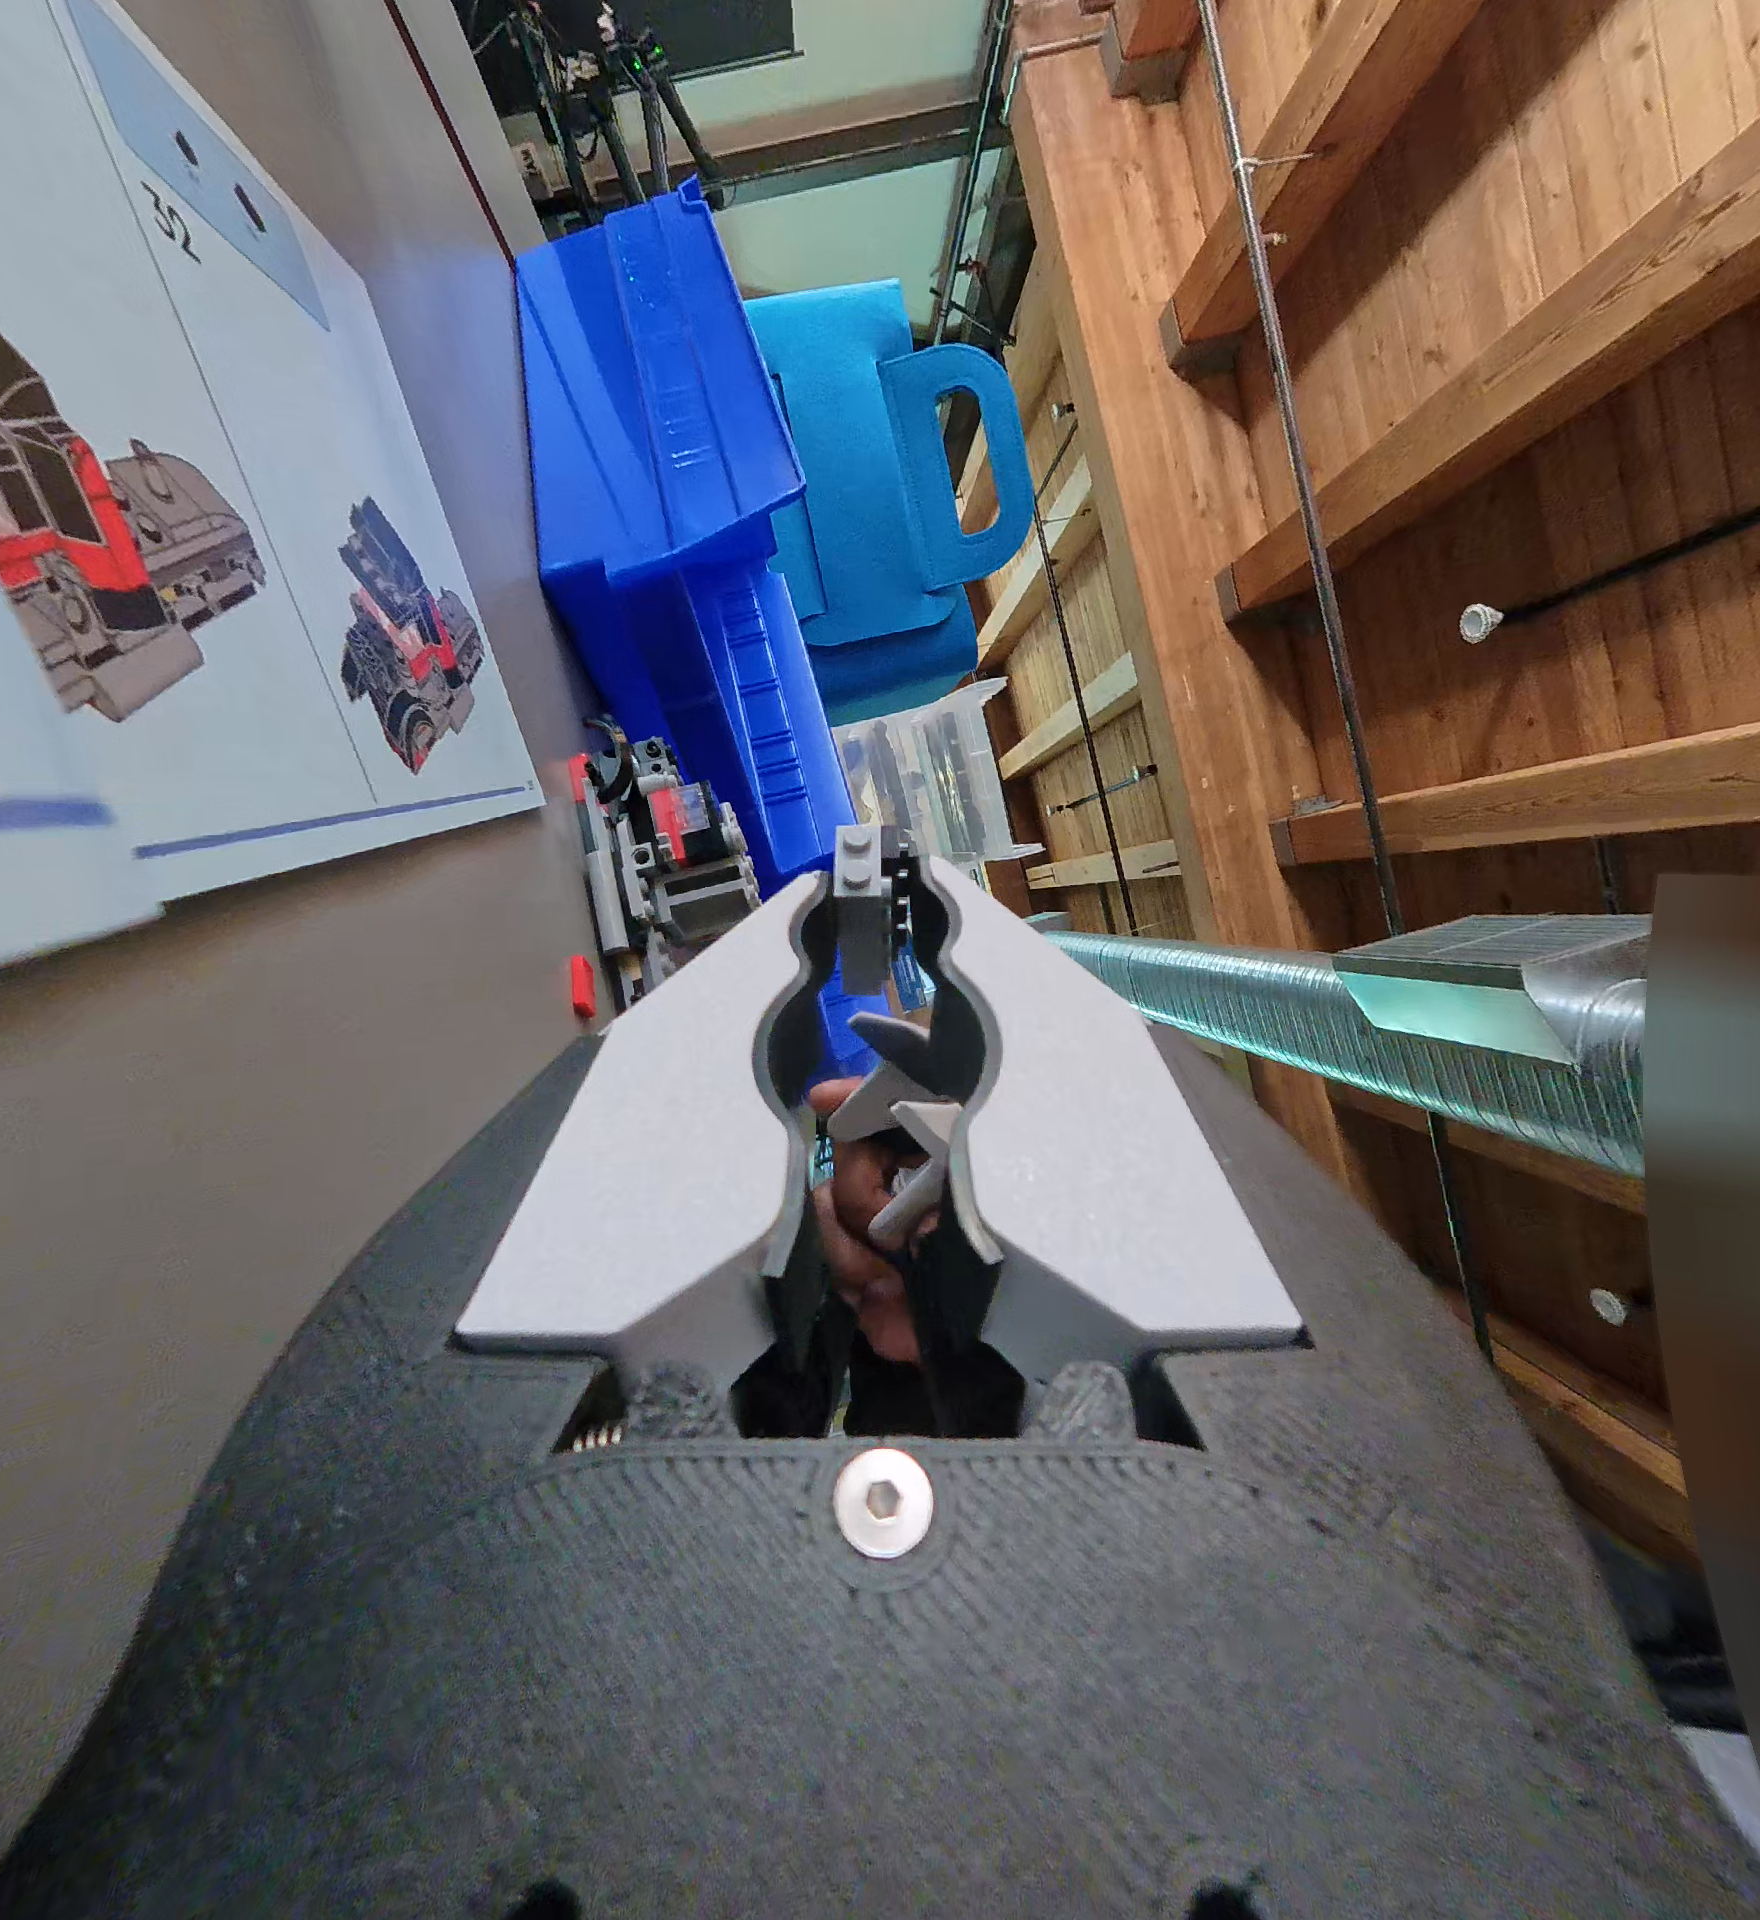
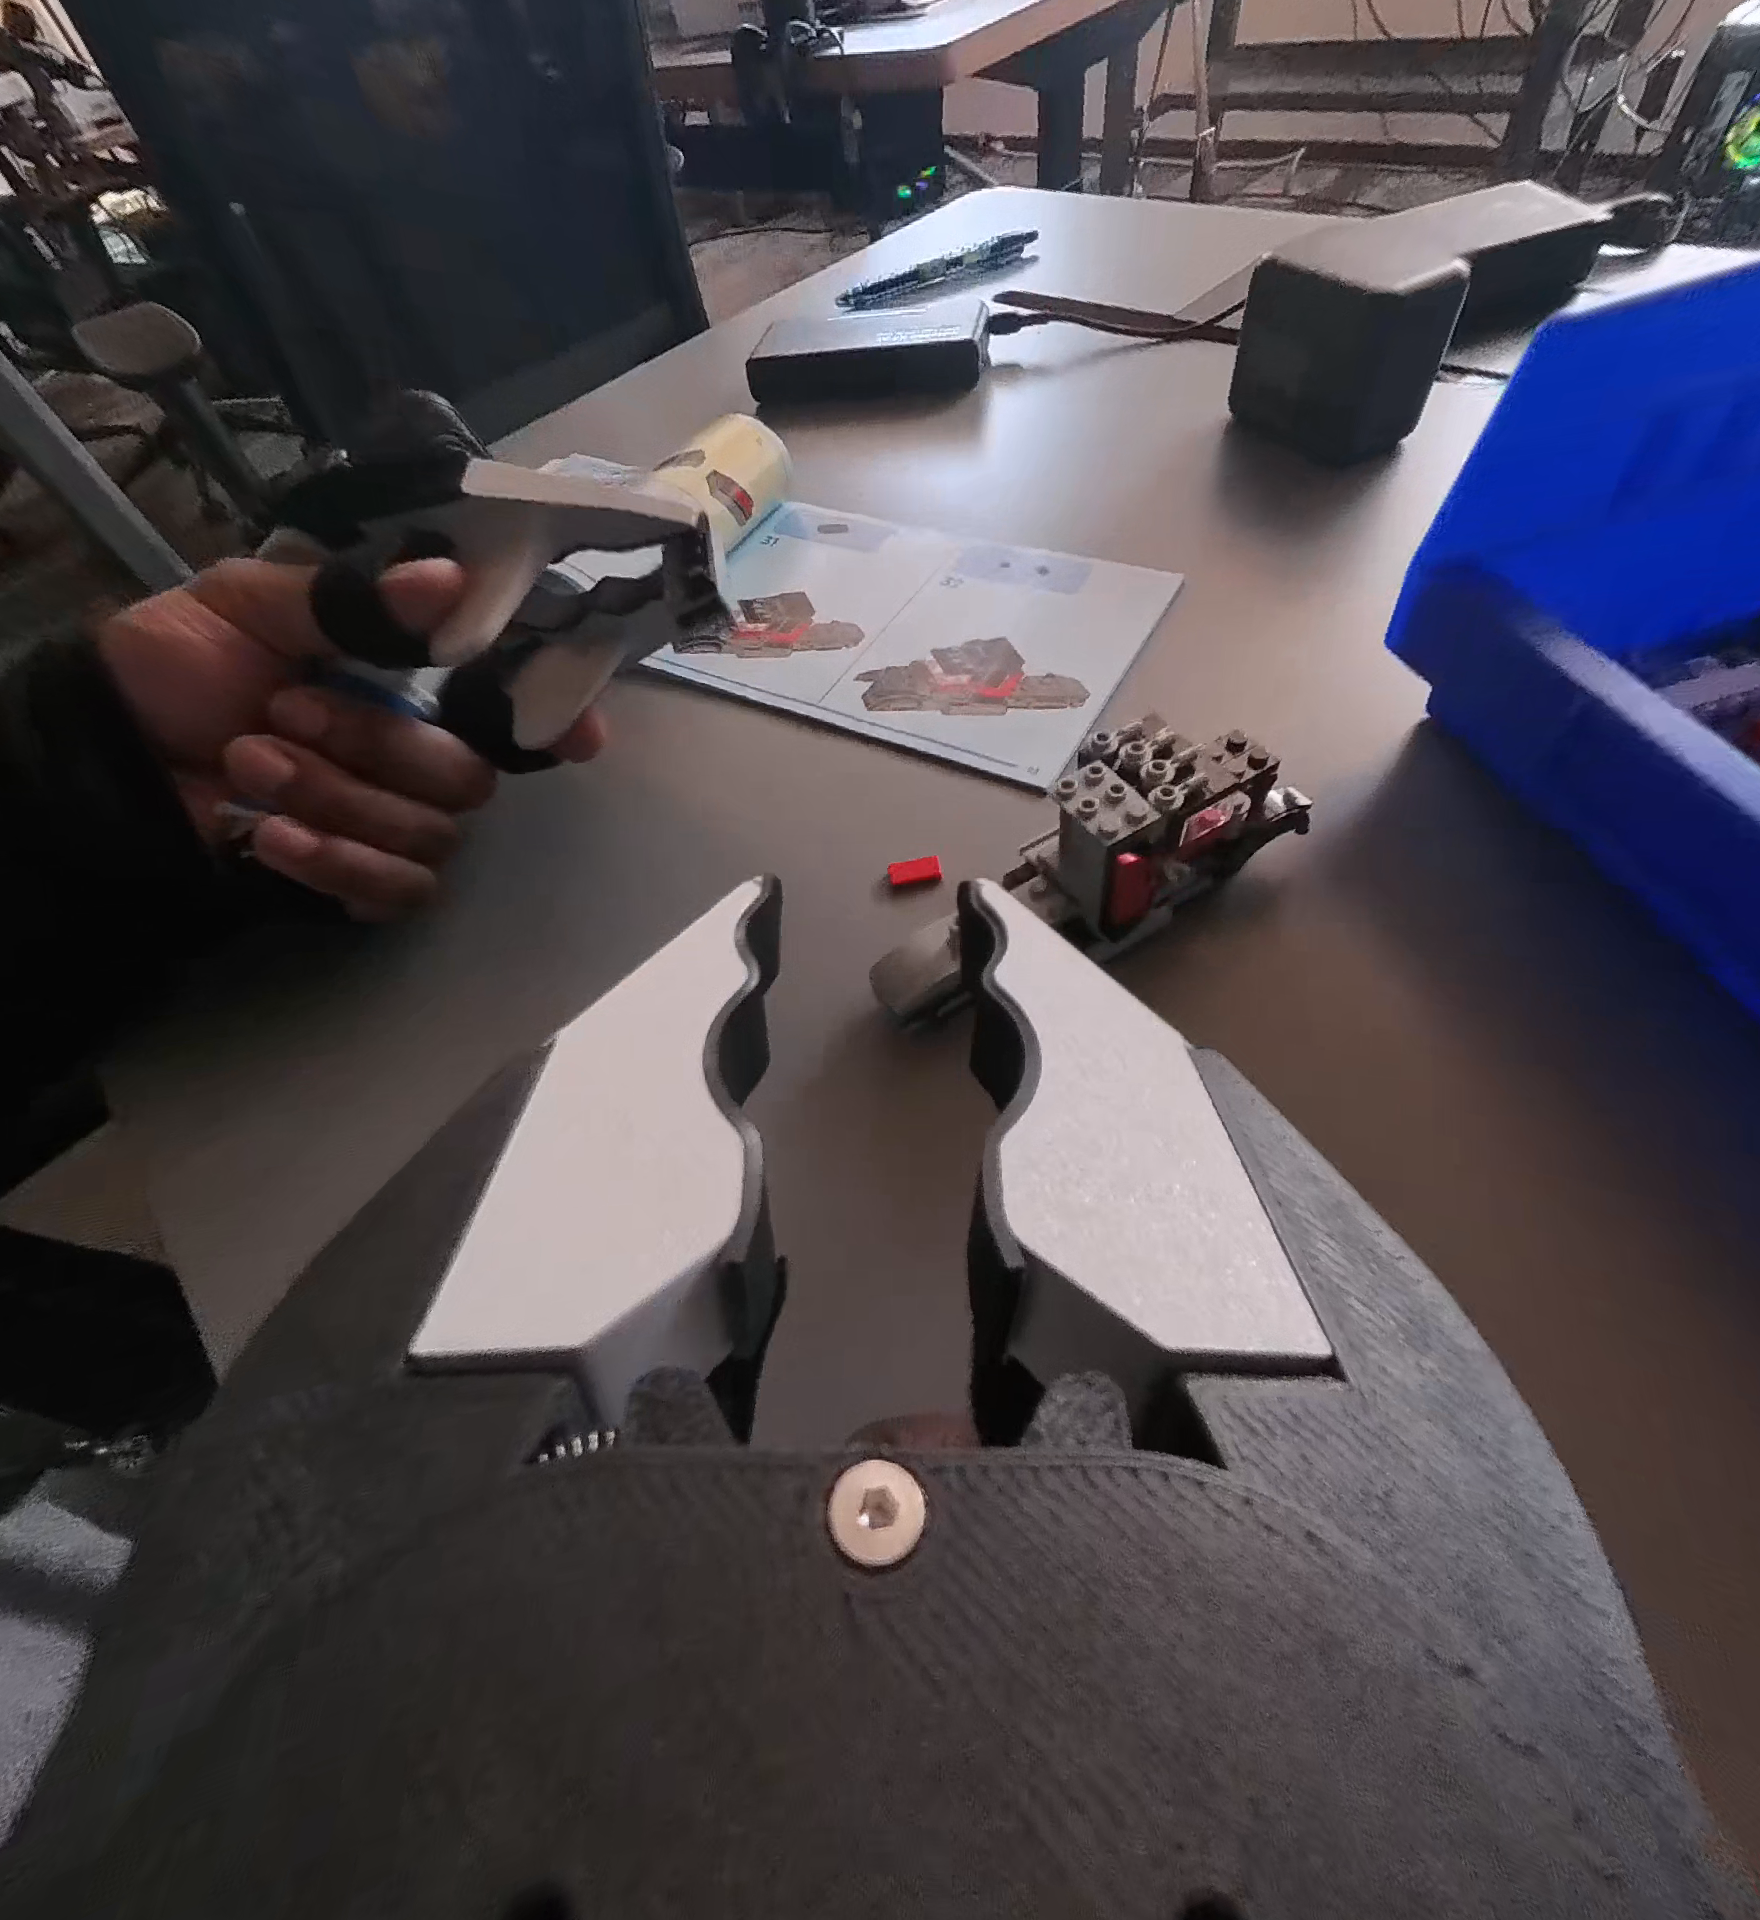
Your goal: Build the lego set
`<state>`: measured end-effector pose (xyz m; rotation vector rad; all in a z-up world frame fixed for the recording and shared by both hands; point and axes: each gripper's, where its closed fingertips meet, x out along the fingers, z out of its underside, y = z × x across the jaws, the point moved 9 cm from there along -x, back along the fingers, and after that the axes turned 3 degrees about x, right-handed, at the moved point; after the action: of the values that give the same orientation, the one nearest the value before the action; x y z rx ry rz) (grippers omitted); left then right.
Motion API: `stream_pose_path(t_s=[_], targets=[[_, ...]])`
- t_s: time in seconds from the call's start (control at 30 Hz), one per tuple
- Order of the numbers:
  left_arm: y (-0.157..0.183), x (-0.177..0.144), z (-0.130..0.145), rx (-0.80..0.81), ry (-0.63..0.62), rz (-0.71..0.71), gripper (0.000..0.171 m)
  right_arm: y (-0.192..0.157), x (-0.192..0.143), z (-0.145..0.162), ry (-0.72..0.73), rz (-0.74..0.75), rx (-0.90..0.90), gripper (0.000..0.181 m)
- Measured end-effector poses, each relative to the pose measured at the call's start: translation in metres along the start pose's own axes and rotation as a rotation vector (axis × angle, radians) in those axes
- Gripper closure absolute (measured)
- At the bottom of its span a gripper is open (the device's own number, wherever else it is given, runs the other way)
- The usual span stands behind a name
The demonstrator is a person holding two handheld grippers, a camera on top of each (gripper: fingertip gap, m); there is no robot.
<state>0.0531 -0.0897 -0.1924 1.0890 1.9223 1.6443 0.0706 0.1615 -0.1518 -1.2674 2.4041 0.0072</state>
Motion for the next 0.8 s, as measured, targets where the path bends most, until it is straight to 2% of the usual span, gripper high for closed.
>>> stream_pose_path(t_s=[0.2,0.5,0.8], targets=[[0.0,0.0,0.0,-0.001,-0.004,0.006,0.158,0.013,-0.015,0.001,-0.043,0.06,-0.005,0.147],[0.0,0.002,0.002,0.011,-0.022,-0.017,0.157,0.048,-0.065,0.011,-0.104,0.214,-0.043,0.154],[0.001,0.003,0.003,0.046,-0.027,-0.051,0.157,0.06,-0.078,0.016,-0.127,0.231,-0.042,0.156]])
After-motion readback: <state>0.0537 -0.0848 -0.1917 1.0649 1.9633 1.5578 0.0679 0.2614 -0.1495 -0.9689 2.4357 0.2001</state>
